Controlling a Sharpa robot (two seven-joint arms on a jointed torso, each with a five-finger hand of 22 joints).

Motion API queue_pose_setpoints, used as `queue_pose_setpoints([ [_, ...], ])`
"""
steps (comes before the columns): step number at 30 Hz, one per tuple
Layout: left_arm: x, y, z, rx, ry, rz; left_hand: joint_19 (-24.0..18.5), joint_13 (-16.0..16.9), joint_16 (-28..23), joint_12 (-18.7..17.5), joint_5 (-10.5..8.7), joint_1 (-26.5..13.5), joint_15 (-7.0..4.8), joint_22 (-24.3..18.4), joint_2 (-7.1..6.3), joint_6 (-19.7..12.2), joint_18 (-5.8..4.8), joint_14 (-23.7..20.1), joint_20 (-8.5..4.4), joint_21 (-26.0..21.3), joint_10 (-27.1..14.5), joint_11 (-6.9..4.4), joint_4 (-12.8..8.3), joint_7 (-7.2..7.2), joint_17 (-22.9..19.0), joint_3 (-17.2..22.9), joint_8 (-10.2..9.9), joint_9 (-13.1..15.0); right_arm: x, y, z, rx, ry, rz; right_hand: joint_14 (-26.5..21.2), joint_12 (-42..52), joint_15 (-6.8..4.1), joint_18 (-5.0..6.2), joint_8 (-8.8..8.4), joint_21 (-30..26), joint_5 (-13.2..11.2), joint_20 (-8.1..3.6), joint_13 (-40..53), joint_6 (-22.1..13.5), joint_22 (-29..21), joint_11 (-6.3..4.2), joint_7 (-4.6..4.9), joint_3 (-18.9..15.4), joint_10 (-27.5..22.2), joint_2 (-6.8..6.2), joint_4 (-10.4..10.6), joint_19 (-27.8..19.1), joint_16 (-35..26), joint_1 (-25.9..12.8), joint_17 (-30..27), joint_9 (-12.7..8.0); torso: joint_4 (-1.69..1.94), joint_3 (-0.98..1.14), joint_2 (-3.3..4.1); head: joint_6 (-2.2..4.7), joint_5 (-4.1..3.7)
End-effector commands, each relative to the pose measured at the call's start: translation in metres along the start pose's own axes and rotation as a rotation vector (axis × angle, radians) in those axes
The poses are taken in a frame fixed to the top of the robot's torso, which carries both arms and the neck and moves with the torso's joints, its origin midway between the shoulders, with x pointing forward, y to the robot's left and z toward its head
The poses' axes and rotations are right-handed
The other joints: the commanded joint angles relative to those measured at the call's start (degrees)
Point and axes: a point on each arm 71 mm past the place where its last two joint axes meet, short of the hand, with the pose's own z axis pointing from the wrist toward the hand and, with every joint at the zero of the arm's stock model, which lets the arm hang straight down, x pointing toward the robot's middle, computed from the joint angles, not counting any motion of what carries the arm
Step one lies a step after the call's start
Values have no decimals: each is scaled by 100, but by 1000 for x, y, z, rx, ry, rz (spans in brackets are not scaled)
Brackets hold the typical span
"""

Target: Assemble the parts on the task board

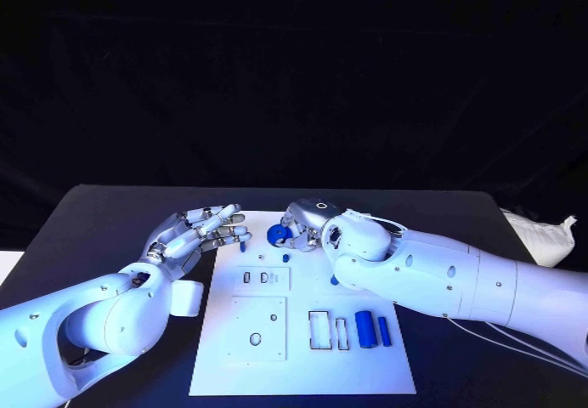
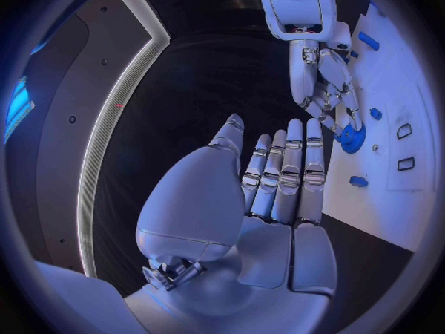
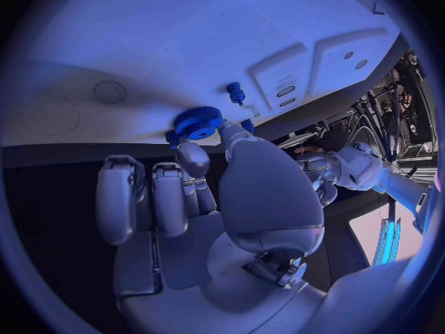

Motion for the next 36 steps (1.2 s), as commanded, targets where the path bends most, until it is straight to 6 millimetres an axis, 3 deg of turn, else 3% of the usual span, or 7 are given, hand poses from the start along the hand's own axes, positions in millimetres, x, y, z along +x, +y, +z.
queue_pose_setpoints([
  [1,2,-1,0,5,17,-9,40,-2,-36,-33,35,0,9,-8,70,5,72,36,0,-25,4,30,-23,37,9,6,-28,-7,-6,-2,-4,-17,-76,39,369,128,25,-30,19,-1,98,34,102,77,38,-19,-5,66,106,30,-18,28,12,-34,415,14,4,4,-1,-6,-8],
  [10,-2,-2,0,4,11,-7,42,-4,-41,-41,34,-3,11,-12,72,-2,72,35,1,-29,-3,33,-26,40,12,3,-35,-8,-28,-38,-31,-60,-192,220,370,146,9,-30,-1,2,59,18,141,108,39,-34,-15,162,106,4,-137,28,10,191,420,16,-37,2,-11,33,-22],
  [13,-3,-2,-1,4,9,-6,42,-4,-42,-42,34,-3,11,-12,72,-3,72,35,1,-30,-5,34,-27,39,13,2,-36,-8,-30,-60,-42,-89,-145,284,368,128,4,-30,-14,2,38,13,143,98,41,-40,-15,226,86,-26,-327,25,7,472,422,12,-82,7,-20,43,-21],
  [16,-4,-2,-1,4,8,-6,42,-4,-42,-42,34,-3,11,-12,72,-3,72,35,1,-30,-5,34,-27,39,13,2,-36,-8,-31,-85,-52,-138,-102,335,378,120,1,-39,-23,23,193,6,156,66,87,-37,4,340,66,-53,-659,39,35,917,474,2,-121,18,-24,64,-34],
  [23,-6,-2,-1,4,7,-6,42,-4,-44,-44,34,-2,11,-14,72,-4,72,35,1,-32,-7,34,-30,37,14,2,-38,-8,-28,-137,-71,-103,-73,369,375,47,17,-36,-26,12,209,17,115,34,68,-22,18,297,27,-150,-796,25,30,1021,473,-7,-176,61,-17,92,-72],
  [30,-8,-1,0,4,5,-4,42,-4,-44,-44,34,-2,11,-14,72,-4,72,35,1,-32,-7,34,-30,37,14,2,-38,-8,-23,-168,-81,-47,-62,368,375,21,22,-35,-28,9,207,23,101,13,62,-17,20,240,17,-196,-814,20,32,1003,482,-11,-164,54,-18,103,-121],
  [36,-8,-1,0,0,3,-4,43,-4,-47,-47,34,0,12,-15,74,-4,72,35,1,-34,-8,33,-33,36,16,1,-40,-7,-14,-175,-82,-29,-41,373,376,22,23,-35,-28,11,207,23,102,12,66,-17,20,238,17,-198,-815,21,37,1003,490,-11,-150,50,-18,95,-135],
])
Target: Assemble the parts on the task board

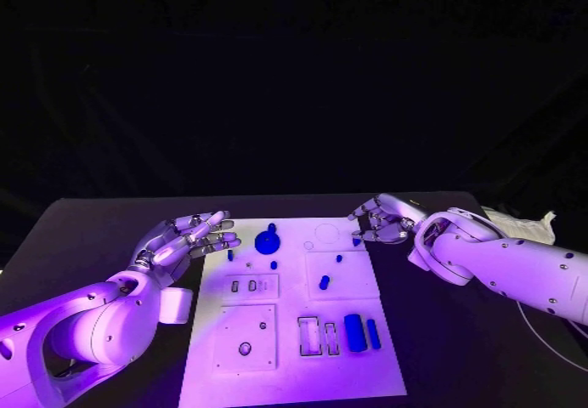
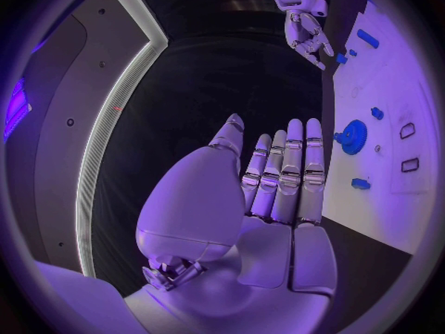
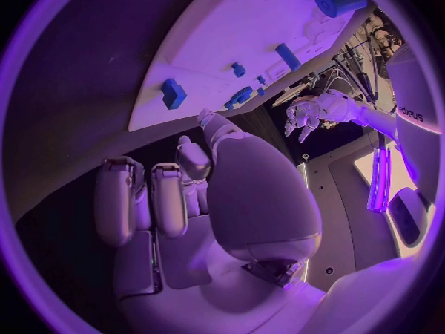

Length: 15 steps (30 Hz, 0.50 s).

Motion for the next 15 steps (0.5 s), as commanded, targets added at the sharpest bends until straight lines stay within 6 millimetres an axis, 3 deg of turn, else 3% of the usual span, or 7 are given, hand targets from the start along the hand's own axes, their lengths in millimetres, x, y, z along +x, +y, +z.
queue_pose_setpoints([
  [1,2,0,1,2,21,-11,44,-4,-24,-23,35,0,12,-5,74,-4,72,35,1,-34,-8,33,-33,36,5,1,-17,-8,6,0,-1,-26,40,32,376,-21,23,-34,-37,8,8,3,-7,-36,-11,13,24,-33,-33,-54,-8,-2,37,-17,493,-7,17,-7,-2,-19,-18],
  [4,2,0,1,1,19,-11,44,-4,-24,-23,35,0,12,-5,74,-4,72,35,1,-34,-8,33,-33,36,5,1,-17,-8,9,-4,-2,-18,50,34,376,-20,23,-33,-37,6,8,3,-6,-37,-15,13,24,-35,-33,-56,-9,-3,38,-17,494,-7,17,-15,-3,-32,-14],
  [7,1,0,1,0,18,-10,45,-5,-26,-27,35,0,12,-7,74,-7,72,35,2,-36,-12,34,-36,38,7,0,-21,-8,11,-7,-2,-10,57,36,377,-14,23,-33,-37,6,8,3,-1,-37,-14,13,24,-37,-30,-56,-10,-3,39,-17,495,-7,6,-15,-3,-44,48],
  [15,1,0,1,-3,18,-10,45,-5,-26,-27,35,0,12,-7,74,-7,72,35,2,-36,-12,34,-37,38,7,0,-21,-8,12,-15,-5,11,65,37,378,-12,23,-33,-36,7,9,4,1,-37,-13,13,24,-40,-28,-56,-10,-3,43,-19,503,-7,5,-16,-6,-65,37],
])
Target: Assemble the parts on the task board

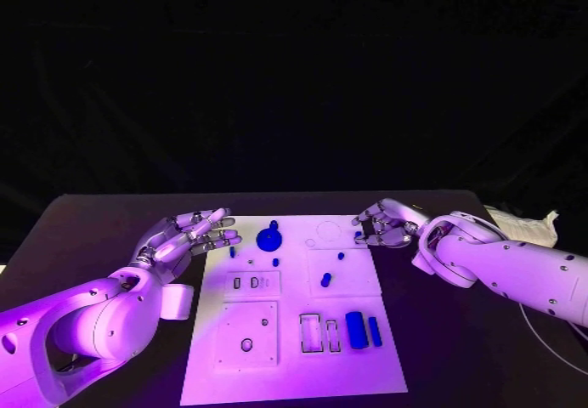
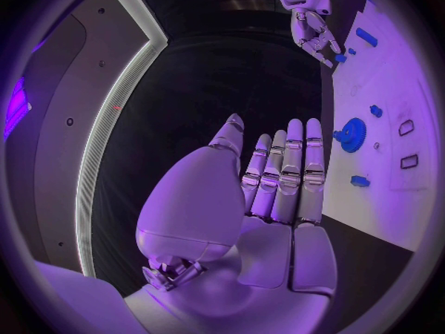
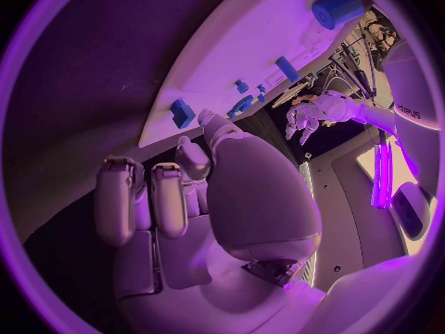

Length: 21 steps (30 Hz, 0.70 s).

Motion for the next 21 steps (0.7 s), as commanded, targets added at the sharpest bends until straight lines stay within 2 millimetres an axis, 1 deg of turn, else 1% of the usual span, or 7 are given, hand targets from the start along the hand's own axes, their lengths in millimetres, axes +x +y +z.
queue_pose_setpoints([
  [1,2,0,0,2,21,-11,45,-4,-26,-27,34,0,12,-7,74,-7,72,35,2,-36,-11,34,-37,38,8,-1,-21,-8,2,-2,0,-5,24,7,378,-12,24,-34,-36,7,10,4,2,-21,-4,13,8,-40,-28,-56,-11,-3,39,-19,505,-7,-4,5,-1,-9,-2],
  [6,2,0,0,2,22,-12,47,-6,-31,-35,33,-1,13,-11,74,-14,72,36,2,-41,-19,37,-42,42,11,-5,-28,-8,1,-6,0,7,27,7,378,-12,24,-34,-36,7,10,4,2,-21,-4,13,8,-40,-28,-56,-11,-3,39,-19,505,-7,-4,0,-3,-14,-11],
  [11,3,0,0,1,22,-12,47,-6,-31,-35,33,-1,13,-11,74,-14,72,36,2,-41,-19,37,-42,42,11,-5,-28,-8,3,-8,0,13,35,8,379,-5,24,-34,-34,7,11,4,7,-19,-5,13,8,-43,-24,-54,-12,-3,41,-19,509,-6,-3,4,1,-22,-10],
  [21,2,0,0,1,22,-12,47,-6,-31,-35,33,-1,13,-11,74,-14,72,36,2,-41,-19,37,-42,42,11,-5,-28,-8,7,-10,1,19,51,15,381,10,22,-35,-19,10,19,5,22,7,1,9,4,-44,-12,-25,-26,-1,45,-3,518,0,-2,-1,-4,-39,-10],
])
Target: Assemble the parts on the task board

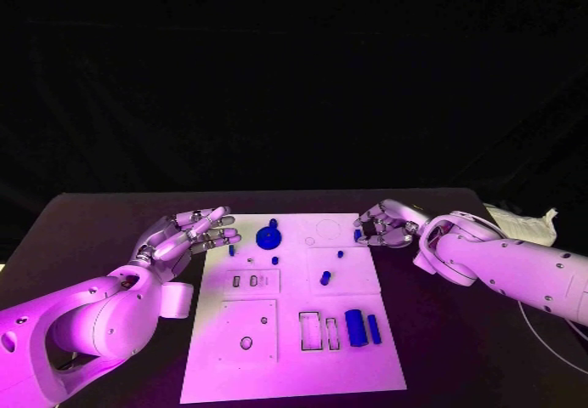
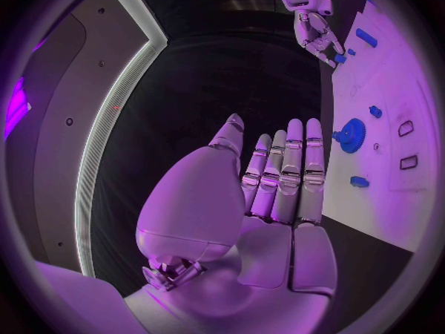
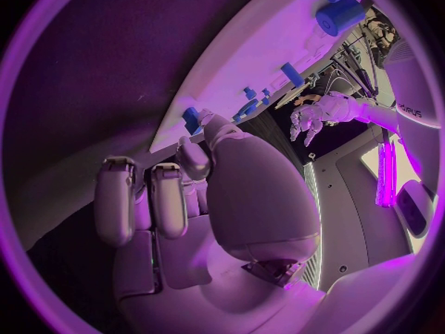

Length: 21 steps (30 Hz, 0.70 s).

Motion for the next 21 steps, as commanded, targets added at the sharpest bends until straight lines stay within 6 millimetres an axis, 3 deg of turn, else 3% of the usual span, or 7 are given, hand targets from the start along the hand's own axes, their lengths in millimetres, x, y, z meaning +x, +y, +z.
queue_pose_setpoints([
  [1,2,-1,0,5,21,-11,47,-6,-31,-35,33,-1,13,-5,74,-14,72,36,2,-20,-19,37,-42,42,5,-5,-28,-9,4,1,0,-9,29,8,381,11,22,-34,-17,10,20,5,13,12,2,8,3,-28,-11,-21,-13,0,27,0,514,1,1,-3,-2,-5,3],
  [12,3,-1,0,4,21,-11,47,-6,-31,-35,33,-1,13,-5,74,-14,72,36,2,-20,-19,37,-42,42,5,-5,-28,-9,8,1,2,-10,39,13,385,53,9,-38,30,23,21,-2,54,151,25,-8,-13,-17,22,75,-63,10,36,42,534,28,2,-5,0,-14,-1],
  [18,3,-1,0,4,21,-11,47,-6,-31,-35,33,-1,13,-5,74,-14,72,36,2,-20,-19,37,-42,42,5,-5,-28,-9,9,2,3,-10,41,14,389,74,-18,-40,112,33,-44,-21,80,381,44,-47,-60,34,43,205,-99,18,43,70,551,68,3,-2,-6,-23,-5],
  [21,3,-1,0,3,21,-11,47,-6,-31,-35,33,-1,13,-5,74,-14,72,36,2,-20,-19,37,-42,42,5,-5,-28,-9,10,2,4,-10,43,15,392,85,-59,-41,207,39,-147,-52,98,602,56,-102,-128,105,53,328,-139,23,50,115,566,112,6,-2,-3,-28,-3],
])
